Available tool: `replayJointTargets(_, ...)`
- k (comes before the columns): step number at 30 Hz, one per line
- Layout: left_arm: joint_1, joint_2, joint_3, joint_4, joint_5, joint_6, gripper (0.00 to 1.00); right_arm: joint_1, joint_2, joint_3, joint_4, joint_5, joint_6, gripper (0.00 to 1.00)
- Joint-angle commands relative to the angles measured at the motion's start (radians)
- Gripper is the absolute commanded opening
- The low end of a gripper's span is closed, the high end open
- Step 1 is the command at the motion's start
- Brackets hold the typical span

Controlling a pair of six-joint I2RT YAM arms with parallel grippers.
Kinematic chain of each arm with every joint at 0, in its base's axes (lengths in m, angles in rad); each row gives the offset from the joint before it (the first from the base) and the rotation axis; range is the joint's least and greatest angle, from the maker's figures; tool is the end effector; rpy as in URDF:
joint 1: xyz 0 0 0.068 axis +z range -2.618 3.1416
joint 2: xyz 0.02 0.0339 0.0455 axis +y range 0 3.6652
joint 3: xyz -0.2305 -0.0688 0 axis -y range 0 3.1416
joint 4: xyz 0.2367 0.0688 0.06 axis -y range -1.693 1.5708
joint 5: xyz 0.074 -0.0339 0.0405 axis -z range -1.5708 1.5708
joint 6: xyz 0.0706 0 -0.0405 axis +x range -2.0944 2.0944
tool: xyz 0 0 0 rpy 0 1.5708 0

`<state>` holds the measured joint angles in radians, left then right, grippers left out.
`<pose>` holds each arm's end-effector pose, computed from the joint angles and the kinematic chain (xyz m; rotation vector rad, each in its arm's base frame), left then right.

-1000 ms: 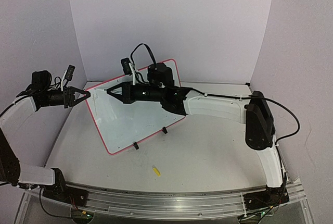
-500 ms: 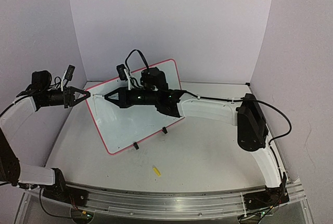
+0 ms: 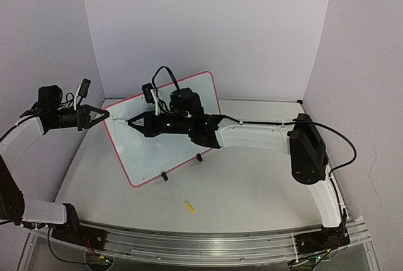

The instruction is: Write a sentence on the whiteboard

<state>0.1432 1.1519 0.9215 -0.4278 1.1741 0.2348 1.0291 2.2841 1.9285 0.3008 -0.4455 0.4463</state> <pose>0.2572 -0.0287 0.2665 0.6863 1.8154 -1.0354 0.2581 0.4879 0.2541 -0.8876 1.6147 1.4491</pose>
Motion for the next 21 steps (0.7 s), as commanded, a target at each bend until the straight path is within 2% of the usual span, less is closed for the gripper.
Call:
replayJointTargets(1,-0.023,-0.006,0.005,-0.068,0.012,0.012,0.0,-0.013,-0.077,-0.062,0.038,0.12,-0.013,0.0)
replayJointTargets(8,-0.023,-0.007,0.004,-0.066,0.01,0.01,0.0,-0.013,-0.106,-0.124,0.072,0.143,-0.005,0.0)
replayJointTargets(21,-0.022,-0.008,0.005,-0.066,0.006,0.011,0.0,-0.014,-0.106,-0.193,0.077,0.076,0.009,0.0)
